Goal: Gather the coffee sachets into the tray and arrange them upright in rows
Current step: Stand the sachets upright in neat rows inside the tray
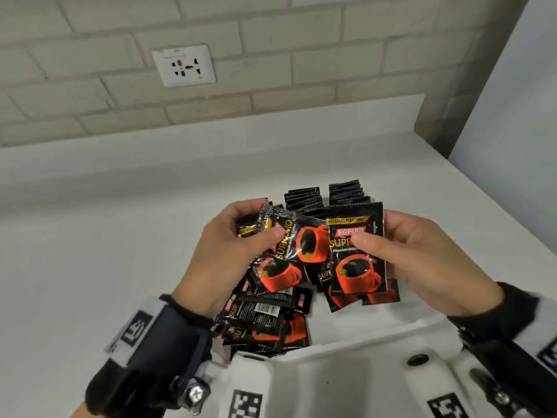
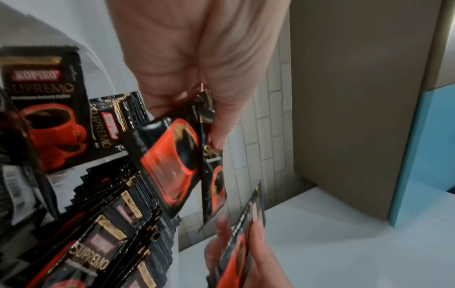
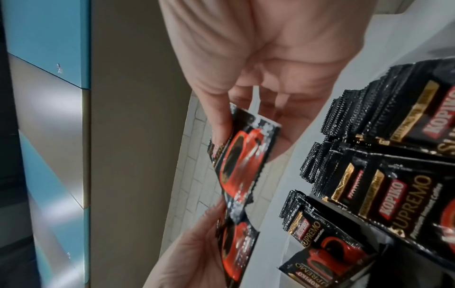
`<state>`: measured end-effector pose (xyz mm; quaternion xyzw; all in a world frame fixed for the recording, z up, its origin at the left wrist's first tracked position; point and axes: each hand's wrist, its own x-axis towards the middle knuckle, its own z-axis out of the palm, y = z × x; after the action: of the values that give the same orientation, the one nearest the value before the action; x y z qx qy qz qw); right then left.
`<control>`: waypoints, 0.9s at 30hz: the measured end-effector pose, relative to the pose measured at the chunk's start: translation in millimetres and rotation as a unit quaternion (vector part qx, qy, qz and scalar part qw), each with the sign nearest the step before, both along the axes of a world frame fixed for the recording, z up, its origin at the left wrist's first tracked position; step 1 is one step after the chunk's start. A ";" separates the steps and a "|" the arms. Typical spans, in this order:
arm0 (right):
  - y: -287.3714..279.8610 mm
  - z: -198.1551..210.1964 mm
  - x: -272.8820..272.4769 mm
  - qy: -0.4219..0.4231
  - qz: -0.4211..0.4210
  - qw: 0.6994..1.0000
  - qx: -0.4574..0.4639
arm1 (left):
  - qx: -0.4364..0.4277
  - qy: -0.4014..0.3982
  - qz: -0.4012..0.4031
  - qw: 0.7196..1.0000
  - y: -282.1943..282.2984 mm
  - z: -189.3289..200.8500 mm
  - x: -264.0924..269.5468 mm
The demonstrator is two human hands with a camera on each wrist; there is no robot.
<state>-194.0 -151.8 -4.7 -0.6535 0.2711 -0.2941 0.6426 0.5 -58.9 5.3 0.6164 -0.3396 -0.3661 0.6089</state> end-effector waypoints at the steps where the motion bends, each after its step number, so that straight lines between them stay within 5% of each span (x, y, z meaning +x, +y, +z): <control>1: 0.9 0.4 0.9 -0.002 -0.009 1.000 -0.005 | -0.001 -0.012 -0.005 1.000 -2.1 0.4 -3.0; 6: 6.4 5.4 5.6 0.021 -0.021 0.997 -0.072 | -0.005 -0.062 -0.024 0.998 -7.8 3.1 -15.9; 11: 5.2 -6.2 10.1 0.032 -0.032 0.998 -0.051 | -0.039 0.071 -0.050 0.996 -10.1 2.0 -24.3; 17: 5.7 -21.3 15.5 -0.060 -0.099 0.993 0.035 | -0.080 0.193 -0.033 0.977 -7.4 -1.7 -29.1; 27: 19.8 -15.0 21.1 0.023 -0.093 0.993 -0.074 | -0.104 0.120 -0.002 0.987 -9.1 -8.9 -39.0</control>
<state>-172.9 -132.0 -19.7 -0.6778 0.3234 -0.3567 0.5557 -38.5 -68.0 -3.6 0.5007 -0.3016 -0.4010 0.7053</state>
